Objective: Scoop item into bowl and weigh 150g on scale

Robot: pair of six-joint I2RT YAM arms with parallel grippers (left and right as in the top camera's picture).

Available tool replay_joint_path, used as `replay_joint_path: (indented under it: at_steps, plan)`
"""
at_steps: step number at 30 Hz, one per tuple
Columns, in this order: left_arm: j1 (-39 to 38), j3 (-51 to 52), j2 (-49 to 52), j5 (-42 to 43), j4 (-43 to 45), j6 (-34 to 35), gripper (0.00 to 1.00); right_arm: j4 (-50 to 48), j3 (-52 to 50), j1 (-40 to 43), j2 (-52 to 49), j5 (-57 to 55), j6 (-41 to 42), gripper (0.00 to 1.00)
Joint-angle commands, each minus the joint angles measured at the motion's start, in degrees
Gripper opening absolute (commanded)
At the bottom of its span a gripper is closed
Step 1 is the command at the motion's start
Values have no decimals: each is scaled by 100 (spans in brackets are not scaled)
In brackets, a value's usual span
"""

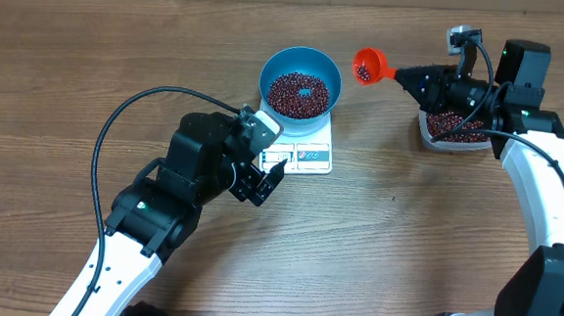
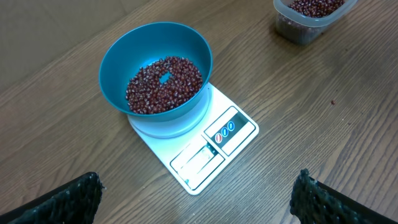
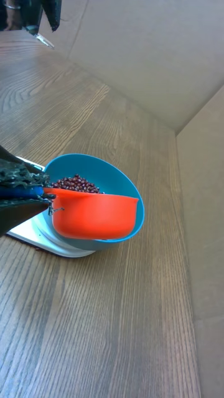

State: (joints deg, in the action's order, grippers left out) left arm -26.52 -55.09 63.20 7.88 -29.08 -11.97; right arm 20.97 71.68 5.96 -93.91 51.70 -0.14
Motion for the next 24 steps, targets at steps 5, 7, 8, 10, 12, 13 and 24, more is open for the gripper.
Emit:
replay_joint_path:
  at_steps: [5,7,8,10,12,13,24]
  plan:
    - [26,9,-20,-44,13,83,100,-20,83,-9,192,94,20,3]
    - [26,9,-20,-44,13,83,100,-20,83,-9,192,94,22,4]
    - [26,9,-20,-44,13,83,100,-20,83,-9,192,94,20,4]
    - [26,9,-20,-44,13,83,100,-20,83,-9,192,94,22,4]
    - [26,9,-20,-44,13,83,100,-17,83,-9,192,94,20,4]
    - [26,9,-20,-44,13,83,100,-17,83,-11,192,98,22,3]
    - [26,9,-20,-44,13,83,100,-2,79,-251,190,280,11,4]
